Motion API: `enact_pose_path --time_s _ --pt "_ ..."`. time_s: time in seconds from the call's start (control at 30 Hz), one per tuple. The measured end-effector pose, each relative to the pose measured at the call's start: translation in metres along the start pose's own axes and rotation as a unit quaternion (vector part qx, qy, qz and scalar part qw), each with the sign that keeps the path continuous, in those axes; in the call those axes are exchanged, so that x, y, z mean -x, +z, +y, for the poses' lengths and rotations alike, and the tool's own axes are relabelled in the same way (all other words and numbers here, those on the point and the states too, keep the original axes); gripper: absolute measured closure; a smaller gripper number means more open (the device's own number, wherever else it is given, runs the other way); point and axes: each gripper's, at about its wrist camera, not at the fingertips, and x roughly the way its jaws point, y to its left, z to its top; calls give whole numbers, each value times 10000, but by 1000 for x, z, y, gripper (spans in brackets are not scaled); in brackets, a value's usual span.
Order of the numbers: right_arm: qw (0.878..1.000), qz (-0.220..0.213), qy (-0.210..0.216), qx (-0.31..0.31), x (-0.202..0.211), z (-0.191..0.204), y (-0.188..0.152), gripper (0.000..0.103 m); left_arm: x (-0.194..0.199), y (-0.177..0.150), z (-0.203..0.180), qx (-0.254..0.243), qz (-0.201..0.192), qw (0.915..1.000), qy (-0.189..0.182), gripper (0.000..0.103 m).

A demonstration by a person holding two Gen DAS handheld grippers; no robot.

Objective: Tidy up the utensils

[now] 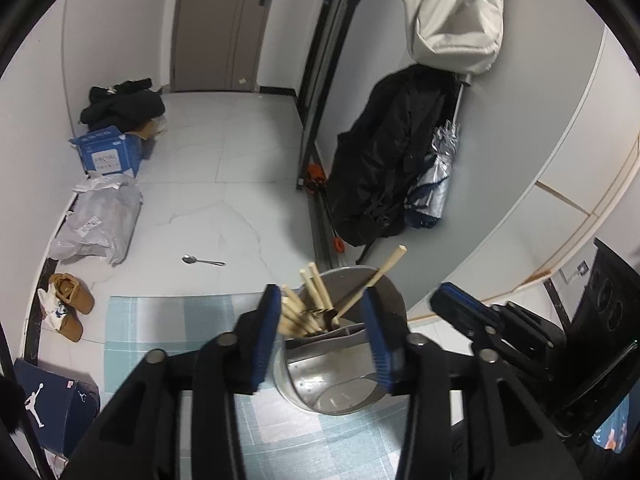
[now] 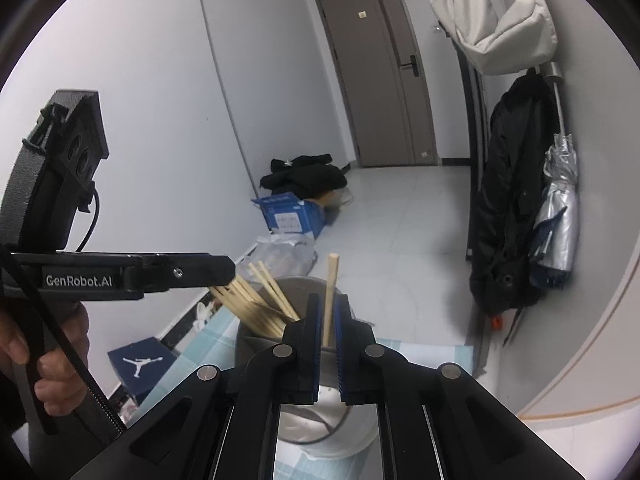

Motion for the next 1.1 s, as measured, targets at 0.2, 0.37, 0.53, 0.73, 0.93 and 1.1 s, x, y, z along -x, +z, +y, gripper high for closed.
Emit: enact_pose_path --time_s 0.2,0.37,0.53,0.73,0.93,1.1 --pt "9999 -141 -64 -29 22 7 1 79 18 -5 3 36 -277 9993 254 47" --pt "9996 -263 -62 -32 40 20 0 69 36 -11 1 100 -578 9975 391 36" --pt "9992 -387 -84 55 57 36 -2 51 50 -21 -2 69 -756 9962 430 24" --pt "9972 -660 -315 146 80 51 -6 33 68 -33 -4 32 -1052 9932 497 14" --pt "9958 -788 -437 158 93 60 -17 24 85 -48 1 121 -1466 9868 681 3" --pt "9939 -912 -561 245 103 73 -29 13 93 -61 7 207 -1771 9796 922 1"
